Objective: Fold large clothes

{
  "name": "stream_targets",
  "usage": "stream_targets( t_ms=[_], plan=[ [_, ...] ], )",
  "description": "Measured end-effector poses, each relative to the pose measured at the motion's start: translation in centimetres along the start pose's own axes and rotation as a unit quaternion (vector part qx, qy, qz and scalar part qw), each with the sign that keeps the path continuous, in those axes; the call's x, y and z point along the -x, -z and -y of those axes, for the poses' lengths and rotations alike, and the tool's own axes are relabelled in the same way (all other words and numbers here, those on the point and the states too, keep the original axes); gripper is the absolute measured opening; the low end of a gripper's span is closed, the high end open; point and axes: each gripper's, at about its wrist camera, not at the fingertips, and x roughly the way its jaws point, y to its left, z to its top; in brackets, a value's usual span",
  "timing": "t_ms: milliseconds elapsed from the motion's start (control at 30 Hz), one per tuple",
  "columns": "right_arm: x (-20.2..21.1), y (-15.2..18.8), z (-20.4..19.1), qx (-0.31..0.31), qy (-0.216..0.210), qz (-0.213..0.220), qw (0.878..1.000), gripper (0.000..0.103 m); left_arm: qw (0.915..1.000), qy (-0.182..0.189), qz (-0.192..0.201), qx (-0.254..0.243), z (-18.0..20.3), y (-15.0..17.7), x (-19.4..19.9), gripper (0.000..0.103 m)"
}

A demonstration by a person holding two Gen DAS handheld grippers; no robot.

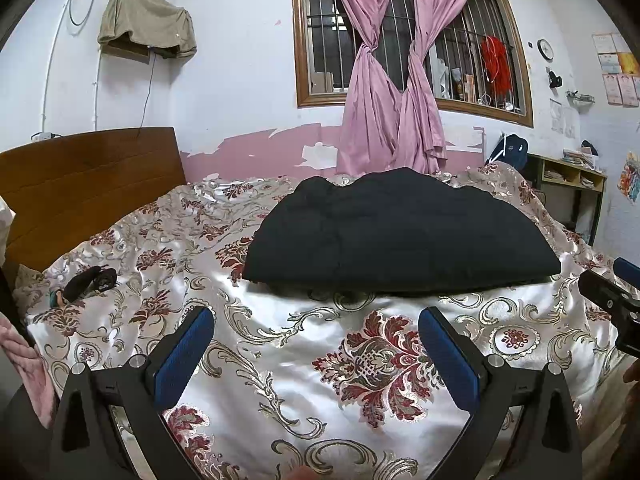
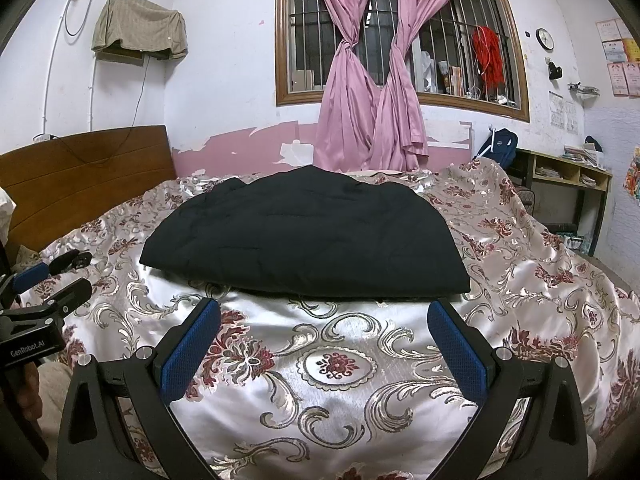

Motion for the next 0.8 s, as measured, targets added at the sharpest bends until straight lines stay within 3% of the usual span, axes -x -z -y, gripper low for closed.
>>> stream_targets(
  t_ms=[800],
  plan=[
    [0.01, -0.03, 0.05, 0.0, -0.001, 0.0, 1.0, 0.101, 1.0, 0.001, 0.0, 0.0, 0.28, 0.04, 0.06, 0.103]
  ],
)
